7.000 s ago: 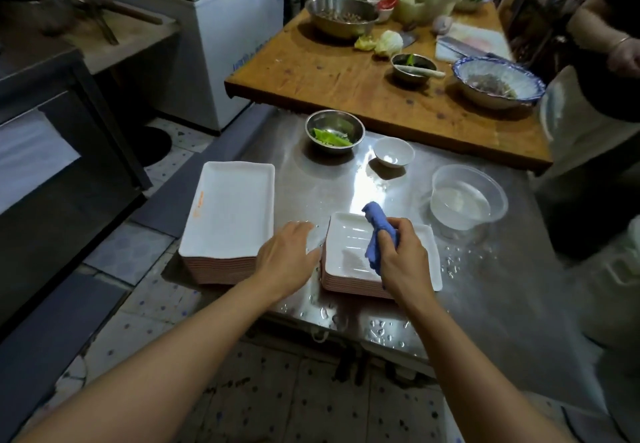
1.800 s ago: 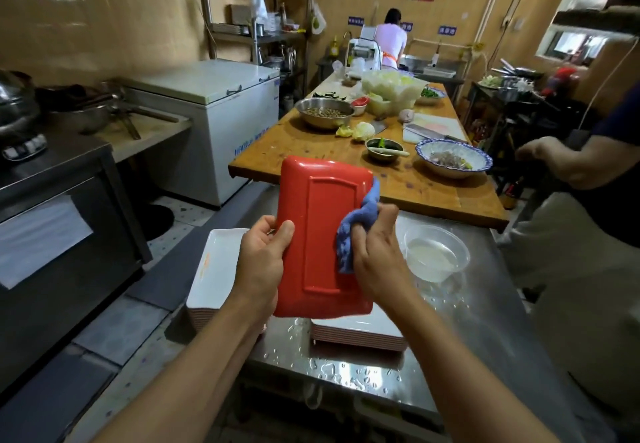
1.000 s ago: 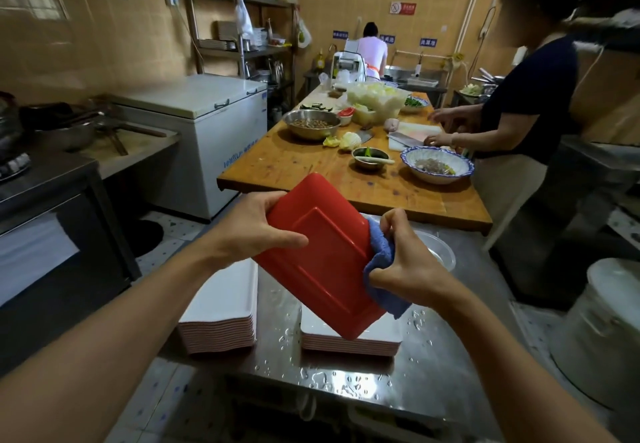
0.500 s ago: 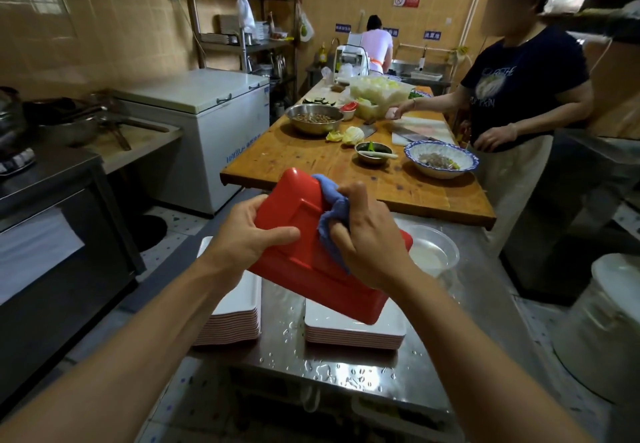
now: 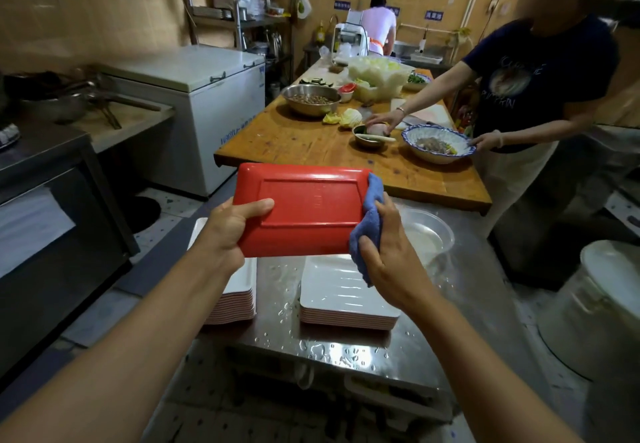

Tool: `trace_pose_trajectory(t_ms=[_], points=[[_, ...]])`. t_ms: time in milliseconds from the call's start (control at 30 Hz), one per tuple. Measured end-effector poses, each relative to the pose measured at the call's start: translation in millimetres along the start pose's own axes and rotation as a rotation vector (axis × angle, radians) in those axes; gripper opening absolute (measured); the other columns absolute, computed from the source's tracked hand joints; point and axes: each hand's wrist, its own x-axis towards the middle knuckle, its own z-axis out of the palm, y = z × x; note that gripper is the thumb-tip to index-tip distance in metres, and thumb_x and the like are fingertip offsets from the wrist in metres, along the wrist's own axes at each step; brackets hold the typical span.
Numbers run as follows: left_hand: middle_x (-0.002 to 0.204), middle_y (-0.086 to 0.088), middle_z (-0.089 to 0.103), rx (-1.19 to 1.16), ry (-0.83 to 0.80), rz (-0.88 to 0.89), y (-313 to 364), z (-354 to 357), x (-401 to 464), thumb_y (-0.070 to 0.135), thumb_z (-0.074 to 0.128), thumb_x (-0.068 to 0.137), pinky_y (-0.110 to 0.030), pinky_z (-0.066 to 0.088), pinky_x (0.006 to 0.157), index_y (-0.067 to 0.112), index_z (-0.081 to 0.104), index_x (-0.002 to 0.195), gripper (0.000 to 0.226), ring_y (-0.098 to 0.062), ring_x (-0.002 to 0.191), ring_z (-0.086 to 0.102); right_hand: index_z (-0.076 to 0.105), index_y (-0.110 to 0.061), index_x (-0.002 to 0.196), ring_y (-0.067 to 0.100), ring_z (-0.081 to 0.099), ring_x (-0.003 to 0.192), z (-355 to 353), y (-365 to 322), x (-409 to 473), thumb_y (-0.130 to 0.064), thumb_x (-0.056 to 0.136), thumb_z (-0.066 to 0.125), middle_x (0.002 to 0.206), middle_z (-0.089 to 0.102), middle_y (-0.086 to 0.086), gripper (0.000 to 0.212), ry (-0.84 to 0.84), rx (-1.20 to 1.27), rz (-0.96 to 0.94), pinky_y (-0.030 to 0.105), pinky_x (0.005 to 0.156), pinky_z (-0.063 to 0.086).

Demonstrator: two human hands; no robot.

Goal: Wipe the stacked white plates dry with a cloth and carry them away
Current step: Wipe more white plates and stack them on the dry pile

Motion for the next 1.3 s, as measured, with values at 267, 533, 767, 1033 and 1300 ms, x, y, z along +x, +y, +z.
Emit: trace_pose_trajectory(t_ms=[267, 533, 767, 1033, 1300], points=[[0.058, -0.007, 0.068, -0.105, 0.055, -0.246, -14, 21, -5, 0.012, 0.064, 0.084, -0.037, 0.054, 0.049, 0.012, 0.061, 0.089, 0.006, -0.021, 0.050, 0.066, 0.043, 0.001, 0.133, 0.029, 0.022, 0.142, 12, -1, -15, -0.013, 0.082, 0.053, 0.151, 0.026, 0.012, 0.054, 0.121, -0.229, -0.136, 0.048, 0.114, 0.023], [0.078, -0.015, 0.072, -0.217, 0.049, -0.242, -29, 25, -13, 0.034, 0.055, 0.092, -0.041, 0.053, 0.068, 0.004, 0.062, 0.098, 0.031, -0.024, 0.067, 0.070, 0.036, -0.005, 0.142, 0.025, 0.009, 0.146, 71, -40, -17, -0.029, 0.087, 0.046, 0.156, 0.019, 0.013, 0.060, -0.037, -0.237, -0.153, 0.043, 0.119, 0.005], [0.081, -0.012, 0.066, -0.121, 0.095, -0.144, -42, 6, -24, 0.033, 0.055, 0.093, -0.027, 0.051, 0.062, 0.008, 0.063, 0.088, 0.027, -0.018, 0.065, 0.064, 0.030, -0.012, 0.146, 0.018, 0.012, 0.146, 86, -56, 16, -0.035, 0.093, 0.040, 0.158, 0.017, 0.006, 0.059, -0.133, -0.222, -0.105, 0.036, 0.119, 0.007], [0.089, -0.015, 0.068, -0.152, 0.115, -0.123, -30, -29, -29, 0.025, 0.058, 0.091, -0.043, 0.055, 0.068, 0.007, 0.060, 0.103, 0.022, -0.027, 0.074, 0.067, 0.035, -0.009, 0.142, 0.023, 0.031, 0.138, 71, -17, 39, -0.018, 0.097, 0.045, 0.149, 0.035, 0.010, 0.048, -0.108, -0.134, 0.051, 0.035, 0.114, 0.021], [0.092, -0.015, 0.071, -0.169, 0.115, -0.130, -28, -63, -30, 0.023, 0.059, 0.090, -0.044, 0.056, 0.072, 0.008, 0.063, 0.095, 0.016, -0.028, 0.080, 0.068, 0.047, -0.015, 0.103, 0.024, 0.052, 0.090, 87, -1, 36, -0.016, 0.097, 0.040, 0.104, 0.058, 0.014, 0.009, -0.032, -0.005, 0.253, 0.028, 0.073, 0.033]])
